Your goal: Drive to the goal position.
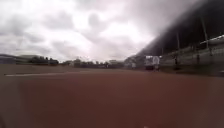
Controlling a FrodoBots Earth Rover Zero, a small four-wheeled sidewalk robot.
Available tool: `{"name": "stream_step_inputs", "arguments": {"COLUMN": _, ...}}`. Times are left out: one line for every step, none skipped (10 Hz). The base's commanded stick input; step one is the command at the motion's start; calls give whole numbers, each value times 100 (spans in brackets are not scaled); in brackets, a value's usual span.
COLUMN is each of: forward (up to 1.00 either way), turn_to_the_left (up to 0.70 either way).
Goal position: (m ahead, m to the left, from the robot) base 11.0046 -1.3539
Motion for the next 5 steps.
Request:
{"name": "stream_step_inputs", "arguments": {"forward": 70, "turn_to_the_left": 0}}
{"name": "stream_step_inputs", "arguments": {"forward": 70, "turn_to_the_left": 0}}
{"name": "stream_step_inputs", "arguments": {"forward": 70, "turn_to_the_left": 0}}
{"name": "stream_step_inputs", "arguments": {"forward": 70, "turn_to_the_left": 0}}
{"name": "stream_step_inputs", "arguments": {"forward": 70, "turn_to_the_left": 0}}
